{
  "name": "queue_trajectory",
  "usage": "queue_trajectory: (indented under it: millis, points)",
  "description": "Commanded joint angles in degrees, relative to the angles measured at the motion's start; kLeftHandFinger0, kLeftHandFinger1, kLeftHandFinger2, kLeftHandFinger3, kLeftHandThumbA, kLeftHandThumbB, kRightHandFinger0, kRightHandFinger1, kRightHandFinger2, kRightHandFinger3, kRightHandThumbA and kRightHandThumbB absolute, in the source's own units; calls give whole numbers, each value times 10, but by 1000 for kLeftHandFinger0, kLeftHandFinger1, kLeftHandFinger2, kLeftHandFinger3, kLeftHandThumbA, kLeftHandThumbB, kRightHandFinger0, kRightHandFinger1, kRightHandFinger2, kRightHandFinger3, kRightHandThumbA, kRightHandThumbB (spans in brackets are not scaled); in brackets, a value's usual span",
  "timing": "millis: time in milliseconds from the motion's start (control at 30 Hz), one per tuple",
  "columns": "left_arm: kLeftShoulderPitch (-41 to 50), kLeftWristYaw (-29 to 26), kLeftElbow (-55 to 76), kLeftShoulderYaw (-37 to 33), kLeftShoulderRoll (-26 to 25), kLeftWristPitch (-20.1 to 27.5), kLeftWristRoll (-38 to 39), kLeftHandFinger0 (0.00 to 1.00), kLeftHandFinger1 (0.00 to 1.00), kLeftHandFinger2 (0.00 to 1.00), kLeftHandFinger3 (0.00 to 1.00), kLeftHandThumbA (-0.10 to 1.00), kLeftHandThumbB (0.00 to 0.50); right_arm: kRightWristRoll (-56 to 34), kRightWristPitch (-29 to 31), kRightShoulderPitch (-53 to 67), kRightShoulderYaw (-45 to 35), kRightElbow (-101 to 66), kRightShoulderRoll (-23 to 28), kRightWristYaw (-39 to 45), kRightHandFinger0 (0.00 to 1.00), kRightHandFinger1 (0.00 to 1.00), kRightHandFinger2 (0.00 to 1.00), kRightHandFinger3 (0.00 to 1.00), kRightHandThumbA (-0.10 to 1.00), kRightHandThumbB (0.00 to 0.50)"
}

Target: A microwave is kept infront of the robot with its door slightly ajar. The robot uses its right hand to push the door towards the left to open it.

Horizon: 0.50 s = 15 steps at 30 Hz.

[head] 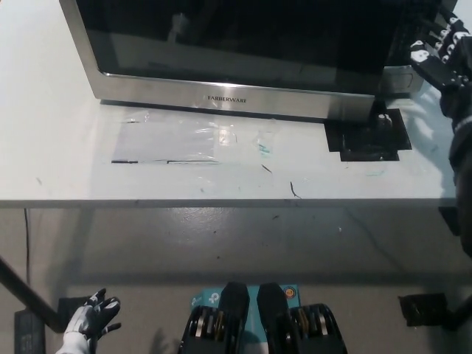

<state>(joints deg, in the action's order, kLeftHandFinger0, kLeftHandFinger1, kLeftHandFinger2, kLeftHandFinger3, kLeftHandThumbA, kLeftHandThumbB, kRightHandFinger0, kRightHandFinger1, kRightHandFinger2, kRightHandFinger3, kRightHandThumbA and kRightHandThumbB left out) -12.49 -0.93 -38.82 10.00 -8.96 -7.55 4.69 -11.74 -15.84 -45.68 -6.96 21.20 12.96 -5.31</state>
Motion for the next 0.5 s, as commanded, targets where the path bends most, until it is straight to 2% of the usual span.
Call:
queue_trajectory:
  millis: [0, 33, 167, 267, 400, 467]
  points:
    - [-5, -2, 21, -2, -10, -4, -3, 849, 895, 1000, 1000, 359, 129, 10, 58, -56, -1, 21, -3, 13, 638, 876, 894, 945, 256, 208]
    - [-6, -2, 18, -1, -10, -2, -2, 854, 890, 996, 1000, 355, 120, 21, 70, -60, 6, 25, -6, 10, 619, 851, 856, 931, 268, 216]
    - [-7, 0, 15, -5, -12, -1, -5, 864, 879, 975, 985, 384, 114, 42, 79, -68, 21, 35, -14, 4, 575, 838, 859, 963, 281, 217]
    - [-9, 1, 14, -7, -13, 1, -5, 868, 876, 967, 982, 391, 119, 51, 78, -75, 28, 45, -20, 5, 603, 845, 886, 983, 262, 201]
    - [-16, 5, 4, -8, -16, 10, -4, 926, 916, 989, 991, 419, 123, 56, 91, -96, 30, 80, -33, 3, 591, 822, 864, 985, 262, 227]
    - [-18, 3, 5, -5, -16, 10, -1, 917, 911, 989, 989, 419, 124, 55, 97, -101, 27, 90, -40, 2, 587, 829, 868, 977, 266, 241]
